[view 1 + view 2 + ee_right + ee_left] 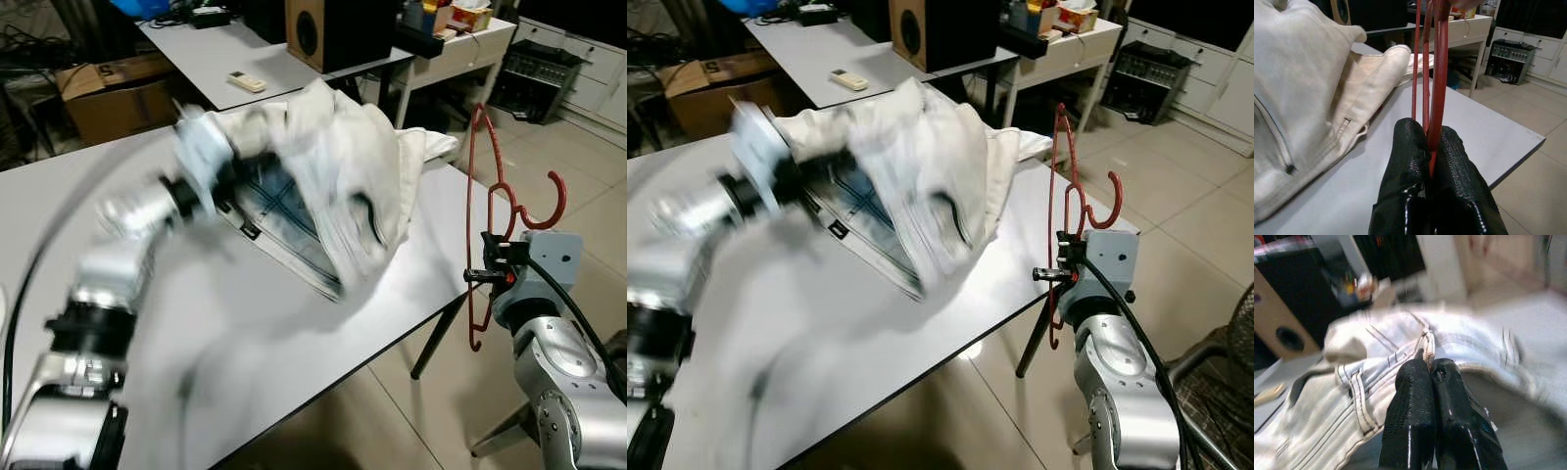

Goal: Hang hanger

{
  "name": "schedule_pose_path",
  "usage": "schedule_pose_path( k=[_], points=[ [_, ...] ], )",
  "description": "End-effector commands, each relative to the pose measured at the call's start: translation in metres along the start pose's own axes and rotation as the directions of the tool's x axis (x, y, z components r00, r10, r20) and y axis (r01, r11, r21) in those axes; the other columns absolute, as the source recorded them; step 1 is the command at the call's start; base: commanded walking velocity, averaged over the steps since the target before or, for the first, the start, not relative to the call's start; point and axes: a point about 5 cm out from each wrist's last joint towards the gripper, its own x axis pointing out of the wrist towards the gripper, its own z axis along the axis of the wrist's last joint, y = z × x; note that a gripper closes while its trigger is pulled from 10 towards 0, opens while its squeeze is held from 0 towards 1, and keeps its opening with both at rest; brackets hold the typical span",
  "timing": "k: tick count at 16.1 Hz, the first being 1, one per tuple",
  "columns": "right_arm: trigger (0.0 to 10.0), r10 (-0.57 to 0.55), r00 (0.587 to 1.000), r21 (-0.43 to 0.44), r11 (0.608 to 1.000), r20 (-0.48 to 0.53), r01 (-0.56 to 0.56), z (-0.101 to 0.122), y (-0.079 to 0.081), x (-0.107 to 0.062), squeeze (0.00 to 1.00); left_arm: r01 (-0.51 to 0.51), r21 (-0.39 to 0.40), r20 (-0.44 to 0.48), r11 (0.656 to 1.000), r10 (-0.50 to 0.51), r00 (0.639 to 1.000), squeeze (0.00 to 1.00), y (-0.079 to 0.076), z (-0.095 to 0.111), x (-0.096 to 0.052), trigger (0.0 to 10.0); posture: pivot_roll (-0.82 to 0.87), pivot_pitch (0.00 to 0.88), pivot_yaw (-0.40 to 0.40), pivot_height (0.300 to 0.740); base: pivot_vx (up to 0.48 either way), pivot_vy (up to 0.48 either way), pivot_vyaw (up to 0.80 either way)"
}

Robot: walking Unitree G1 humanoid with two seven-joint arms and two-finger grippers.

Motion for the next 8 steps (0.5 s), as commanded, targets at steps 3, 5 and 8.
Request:
schedule_pose_path(
  k=[3, 5, 8],
  points=[
    [10.0, 0.016, 1.000, -0.001, 1.000, 0.016, -0.016, 0.002, 0.003, 0.003, 0.00, -0.021, 0.178, -0.124, 0.984, 0.043, 0.991, 0.00, -0.010, -0.027, 0.010, 1.0, -0.18, 0.000, 0.036, 0.727, 0.000, 0.000, 0.00],
    [10.0, 0.022, 1.000, -0.004, 1.000, 0.014, -0.022, 0.002, 0.003, 0.003, 0.00, -0.009, 0.293, -0.152, 0.956, 0.056, 0.987, 0.00, -0.016, -0.037, 0.016, 6.5, -0.19, 0.000, 0.033, 0.727, 0.000, 0.000, 0.00],
    [10.0, 0.020, 1.000, -0.009, 1.000, 0.016, -0.020, 0.003, 0.002, 0.000, 0.00, 0.051, 0.407, -0.177, 0.912, 0.024, 0.984, 1.00, -0.031, -0.054, 0.019, 10.0, -0.21, 0.000, 0.043, 0.727, 0.000, 0.000, 0.00]
  ],
)
